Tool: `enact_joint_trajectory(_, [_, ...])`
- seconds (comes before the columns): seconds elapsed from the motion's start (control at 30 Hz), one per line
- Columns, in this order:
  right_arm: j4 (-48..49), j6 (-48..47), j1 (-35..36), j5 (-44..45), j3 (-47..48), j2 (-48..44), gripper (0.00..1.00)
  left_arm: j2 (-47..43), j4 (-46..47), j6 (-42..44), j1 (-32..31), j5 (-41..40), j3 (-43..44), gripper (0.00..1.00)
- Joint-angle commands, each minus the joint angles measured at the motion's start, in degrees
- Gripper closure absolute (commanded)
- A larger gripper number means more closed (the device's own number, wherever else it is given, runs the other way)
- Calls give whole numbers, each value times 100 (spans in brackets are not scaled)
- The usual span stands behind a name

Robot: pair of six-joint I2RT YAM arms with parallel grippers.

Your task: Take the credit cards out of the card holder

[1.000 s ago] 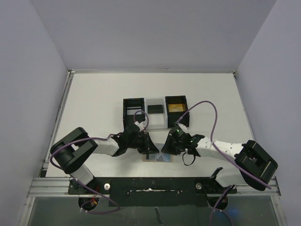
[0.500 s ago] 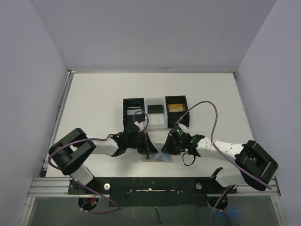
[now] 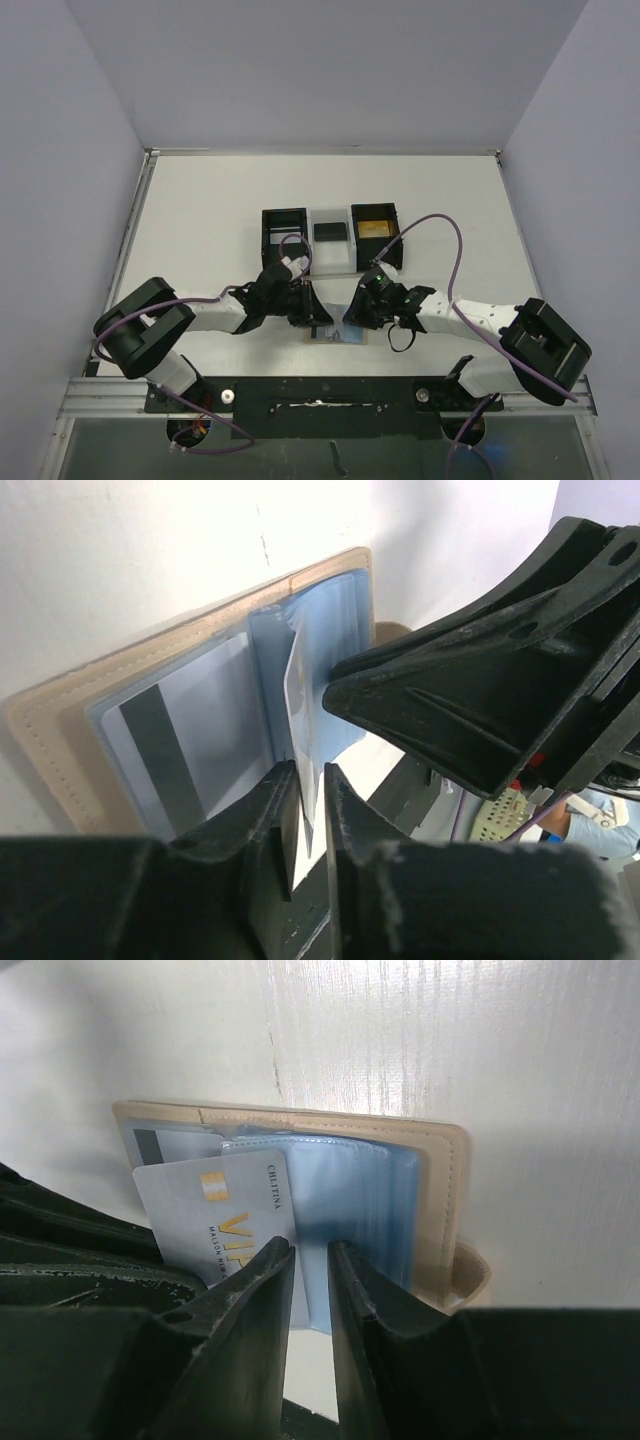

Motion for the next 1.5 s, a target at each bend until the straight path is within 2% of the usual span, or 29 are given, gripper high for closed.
enact_joint_trajectory(0.0, [65, -79, -45, 85, -54, -97, 76, 199, 722, -128, 16, 282, 101, 83])
enact_joint_trajectory(0.07, [105, -56, -51, 66, -93, -100, 77, 267, 823, -176, 8, 316, 124, 80])
enact_joint_trajectory(0.17, [137, -41, -57, 43, -114, -113, 77, 343, 839, -180, 7, 344, 162, 80])
enact_joint_trajectory(0.37, [80, -49, -58, 93, -106, -149, 77, 127, 490, -161, 7, 80, 38, 100])
enact_joint_trajectory(0.53, [-48, -98, -71, 202, -34, -187, 77, -286, -218, 108, 24, -253, 31, 100])
enact_joint_trajectory(0.63, [-81, -259, -18, 480, 34, -485, 78, -697, -831, 309, 36, -521, 95, 100])
enact_joint_trajectory(1.0, [-120, -961, -44, 1007, 327, -2010, 66, -2615, -2509, 866, 185, -1600, 257, 100])
enact_joint_trajectory(1.1, [-19, -951, -53, 1184, 281, -2385, 56, -3054, -2844, 915, 229, -1999, 258, 100])
enact_joint_trajectory(1.17, [18, -878, -53, 1422, 242, -2623, 38, -3390, -2946, 942, 286, -2169, 233, 100])
enact_joint_trajectory(1.27, [191, -1096, -58, 1910, 178, -3032, 20, -3889, -3009, 992, 429, -2276, 209, 100])
enact_joint_trajectory(1.33, [489, -1544, -53, 2128, 97, -3321, 13, -4182, -3043, 1014, 529, -2282, 229, 100])
enact_joint_trajectory(1.47, [1288, -2282, -58, 2345, -120, -3776, 8, -4516, -3017, 1128, 748, -2268, 262, 100])
